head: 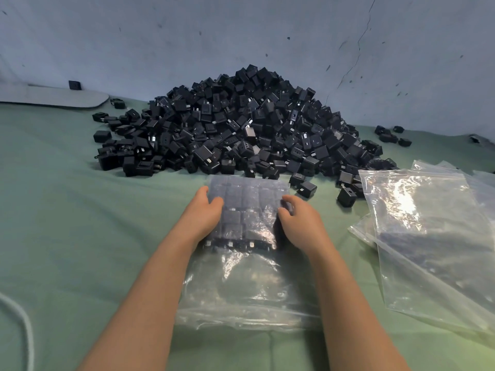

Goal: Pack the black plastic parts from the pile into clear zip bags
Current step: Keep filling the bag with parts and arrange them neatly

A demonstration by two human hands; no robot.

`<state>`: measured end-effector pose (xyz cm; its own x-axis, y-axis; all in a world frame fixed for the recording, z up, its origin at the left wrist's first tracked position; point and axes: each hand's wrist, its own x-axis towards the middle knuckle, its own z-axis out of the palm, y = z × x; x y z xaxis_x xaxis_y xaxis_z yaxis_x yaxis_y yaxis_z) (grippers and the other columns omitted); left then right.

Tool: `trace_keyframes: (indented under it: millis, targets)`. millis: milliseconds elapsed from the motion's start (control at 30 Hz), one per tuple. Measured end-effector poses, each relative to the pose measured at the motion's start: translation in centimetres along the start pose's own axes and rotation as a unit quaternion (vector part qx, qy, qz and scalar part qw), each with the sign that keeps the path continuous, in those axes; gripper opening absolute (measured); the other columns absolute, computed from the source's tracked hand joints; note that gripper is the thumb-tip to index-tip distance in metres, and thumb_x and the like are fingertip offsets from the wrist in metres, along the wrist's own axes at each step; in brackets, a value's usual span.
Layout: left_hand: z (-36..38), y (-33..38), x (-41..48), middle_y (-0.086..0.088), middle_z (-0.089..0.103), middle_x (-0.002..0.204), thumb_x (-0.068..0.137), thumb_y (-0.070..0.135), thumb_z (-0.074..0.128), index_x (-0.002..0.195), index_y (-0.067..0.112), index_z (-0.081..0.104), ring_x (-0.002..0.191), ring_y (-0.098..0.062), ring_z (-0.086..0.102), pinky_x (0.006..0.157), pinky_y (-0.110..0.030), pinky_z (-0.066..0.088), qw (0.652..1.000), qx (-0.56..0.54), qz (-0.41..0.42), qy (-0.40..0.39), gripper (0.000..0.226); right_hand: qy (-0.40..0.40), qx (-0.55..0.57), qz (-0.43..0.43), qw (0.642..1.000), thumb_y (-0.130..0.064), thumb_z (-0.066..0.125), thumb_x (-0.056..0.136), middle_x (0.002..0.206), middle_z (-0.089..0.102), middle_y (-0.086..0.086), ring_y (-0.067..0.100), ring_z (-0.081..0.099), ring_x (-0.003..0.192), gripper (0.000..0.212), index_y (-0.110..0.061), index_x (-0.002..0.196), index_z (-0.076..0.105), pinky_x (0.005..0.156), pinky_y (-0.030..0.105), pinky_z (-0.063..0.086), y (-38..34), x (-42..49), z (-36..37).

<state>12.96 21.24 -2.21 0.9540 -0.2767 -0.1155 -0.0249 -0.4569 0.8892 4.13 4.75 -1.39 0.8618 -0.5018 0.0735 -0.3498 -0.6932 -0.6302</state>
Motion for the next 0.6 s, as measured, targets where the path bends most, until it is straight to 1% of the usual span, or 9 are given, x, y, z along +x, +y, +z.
trace_keyframes:
  millis: [67, 100, 133, 200, 267, 367, 433, 533, 600]
  targets:
    - [0.2, -0.1, -0.1, -0.002, 0.032, 0.152, 0.097, 0.028, 0.036, 0.149, 0.018, 0.023, 0.124, -0.014, 0.045, 0.091, -0.025, 0.032, 1.0, -0.009, 0.004, -0.012, 0.054, 0.003, -0.01, -0.01, 1.0, -0.021, 0.042, 0.099, 0.141, 0.05, 0.005, 0.024, 0.047, 0.126, 0.042, -0.014, 0.141, 0.043, 0.098, 0.029, 0.036, 0.2, 0.1, 0.2]
    - [0.2, -0.1, -0.1, -0.001, 0.032, 0.152, 0.097, 0.028, 0.036, 0.149, 0.019, 0.022, 0.119, -0.011, 0.046, 0.089, -0.023, 0.032, 1.0, -0.014, 0.005, -0.015, 0.054, 0.004, -0.016, -0.017, 1.0, -0.022, 0.042, 0.1, 0.14, 0.051, 0.004, 0.023, 0.048, 0.126, 0.042, -0.014, 0.141, 0.043, 0.097, 0.028, 0.037, 0.3, 0.1, 0.3]
    - [0.3, -0.1, -0.1, 0.001, 0.029, 0.153, 0.097, 0.028, 0.036, 0.15, 0.019, 0.021, 0.121, -0.011, 0.044, 0.088, -0.023, 0.029, 1.0, -0.02, 0.004, -0.017, 0.055, 0.004, -0.022, -0.024, 0.999, -0.024, 0.042, 0.1, 0.14, 0.051, 0.004, 0.024, 0.048, 0.125, 0.042, -0.014, 0.141, 0.043, 0.096, 0.028, 0.037, 0.3, 0.1, 0.3]
    - [0.2, 0.0, 0.0, 0.002, 0.025, 0.155, 0.098, 0.026, 0.036, 0.151, 0.019, 0.019, 0.133, -0.015, 0.034, 0.093, -0.026, 0.024, 0.999, -0.029, 0.003, -0.021, 0.056, 0.006, -0.031, -0.033, 0.999, -0.026, 0.042, 0.1, 0.138, 0.052, 0.005, 0.024, 0.05, 0.123, 0.041, -0.014, 0.14, 0.044, 0.095, 0.029, 0.038, 0.3, 0.2, 0.4]
    - [0.1, 0.0, 0.0, 0.002, 0.026, 0.154, 0.098, 0.027, 0.036, 0.151, 0.019, 0.018, 0.134, -0.015, 0.032, 0.094, -0.028, 0.024, 0.999, -0.028, 0.006, -0.023, 0.057, 0.006, -0.035, -0.034, 0.999, -0.028, 0.043, 0.1, 0.137, 0.053, 0.004, 0.024, 0.051, 0.121, 0.041, -0.015, 0.139, 0.044, 0.092, 0.028, 0.038, 0.4, 0.2, 0.4]
    - [-0.2, 0.0, 0.2, 0.001, 0.027, 0.154, 0.097, 0.03, 0.04, 0.15, 0.019, 0.02, 0.135, -0.017, 0.032, 0.103, -0.032, 0.026, 0.999, -0.032, 0.0, -0.02, 0.057, -0.003, -0.028, -0.017, 0.999, -0.029, 0.046, 0.098, 0.134, 0.055, 0.005, 0.025, 0.051, 0.12, 0.041, -0.017, 0.137, 0.046, 0.088, 0.028, 0.037, 0.5, 0.7, 0.1]
    - [-0.5, 0.3, 0.7, -0.001, 0.03, 0.152, 0.096, 0.031, 0.042, 0.149, 0.018, 0.023, 0.135, -0.02, 0.033, 0.101, -0.032, 0.028, 0.999, -0.037, -0.011, -0.01, 0.057, -0.009, -0.023, -0.005, 1.0, -0.028, 0.046, 0.098, 0.135, 0.055, 0.004, 0.024, 0.05, 0.123, 0.041, -0.016, 0.136, 0.047, 0.09, 0.028, 0.037, 0.3, 1.5, -0.2]
    - [-0.6, 0.9, 1.7, -0.004, 0.036, 0.148, 0.097, 0.027, 0.041, 0.147, 0.015, 0.026, 0.125, -0.021, 0.041, 0.091, -0.028, 0.028, 0.999, -0.04, -0.014, 0.012, 0.053, 0.004, -0.004, 0.007, 1.0, -0.022, 0.044, 0.097, 0.138, 0.052, 0.006, 0.024, 0.043, 0.13, 0.042, -0.013, 0.138, 0.046, 0.097, 0.029, 0.036, -0.4, 2.8, -0.3]
    - [-0.4, 1.2, 2.3, -0.005, 0.042, 0.143, 0.098, 0.022, 0.039, 0.146, 0.014, 0.028, 0.105, -0.015, 0.044, 0.085, -0.023, 0.026, 0.998, -0.048, -0.01, 0.026, 0.051, 0.012, 0.008, 0.014, 1.0, -0.019, 0.042, 0.097, 0.138, 0.052, 0.007, 0.024, 0.042, 0.13, 0.042, -0.012, 0.139, 0.045, 0.099, 0.03, 0.035, -0.9, 3.5, 0.0]
